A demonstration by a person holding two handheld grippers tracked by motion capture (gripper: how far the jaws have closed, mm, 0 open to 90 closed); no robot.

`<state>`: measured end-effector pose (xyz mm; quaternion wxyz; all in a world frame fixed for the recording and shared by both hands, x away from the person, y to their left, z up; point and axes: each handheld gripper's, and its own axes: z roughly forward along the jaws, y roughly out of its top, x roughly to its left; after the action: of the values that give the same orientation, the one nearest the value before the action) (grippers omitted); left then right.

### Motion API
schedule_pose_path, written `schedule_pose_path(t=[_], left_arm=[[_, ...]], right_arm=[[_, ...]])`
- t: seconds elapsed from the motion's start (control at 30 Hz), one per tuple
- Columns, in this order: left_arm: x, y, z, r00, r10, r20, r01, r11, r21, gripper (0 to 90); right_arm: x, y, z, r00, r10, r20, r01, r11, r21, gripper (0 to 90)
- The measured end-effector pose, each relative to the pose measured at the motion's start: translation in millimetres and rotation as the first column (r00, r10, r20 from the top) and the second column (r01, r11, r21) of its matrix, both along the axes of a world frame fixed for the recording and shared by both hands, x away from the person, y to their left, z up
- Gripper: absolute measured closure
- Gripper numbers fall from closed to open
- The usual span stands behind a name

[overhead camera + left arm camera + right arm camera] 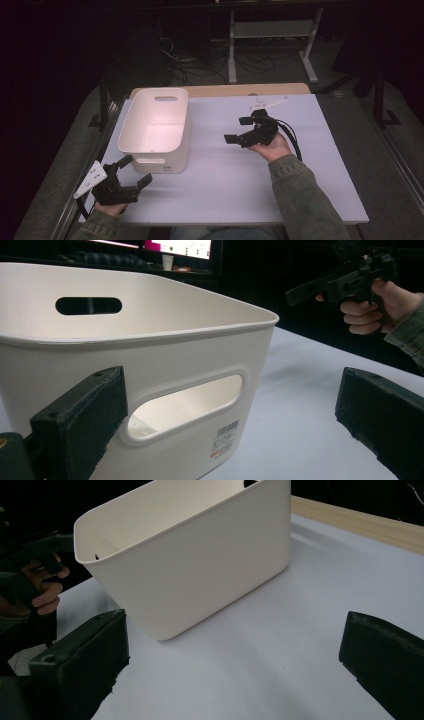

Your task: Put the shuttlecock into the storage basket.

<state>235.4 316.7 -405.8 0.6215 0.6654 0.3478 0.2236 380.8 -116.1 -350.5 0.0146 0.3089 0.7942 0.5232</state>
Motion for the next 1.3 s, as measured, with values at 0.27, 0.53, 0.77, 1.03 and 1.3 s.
schedule_pose_path(t=[0.27, 0.53, 0.77, 1.03, 1.3], left_arm=[[-0.4, -0.4, 0.3, 1.0, 0.0, 0.002, 0.0, 1.0, -0.002, 0.0], [-0.6, -0.3, 0.3, 1.0, -0.003, 0.004, 0.003, 1.0, -0.003, 0.0], [-0.7, -0.3, 0.3, 1.0, -0.001, 0.001, 0.001, 1.0, -0.003, 0.0], [-0.7, 0.8, 0.4, 1.0, -0.004, 0.001, 0.004, 1.0, 0.008, 0.0], [-0.6, 0.6, 0.3, 1.0, -0.002, -0.001, 0.002, 1.0, 0.008, 0.0]], right_arm=[[-5.9, -16.5, -12.7, 0.9995, -0.033, -0.006, 0.033, 0.999, 0.019, 0.0], [-11.6, -23.3, -16.6, 0.999, -0.045, 0.0, 0.045, 0.999, 0.024, 0.0], [-16.7, -31.3, -19.9, 0.9981, -0.061, 0.007, 0.061, 0.998, 0.028, 0.0], [-20.3, -45.0, -24.3, 0.9964, -0.084, 0.005, 0.084, 0.995, 0.048, 0.0], [-25.8, -55.0, -27.0, 0.9944, -0.106, 0.007, 0.105, 0.994, 0.041, 0.0]])
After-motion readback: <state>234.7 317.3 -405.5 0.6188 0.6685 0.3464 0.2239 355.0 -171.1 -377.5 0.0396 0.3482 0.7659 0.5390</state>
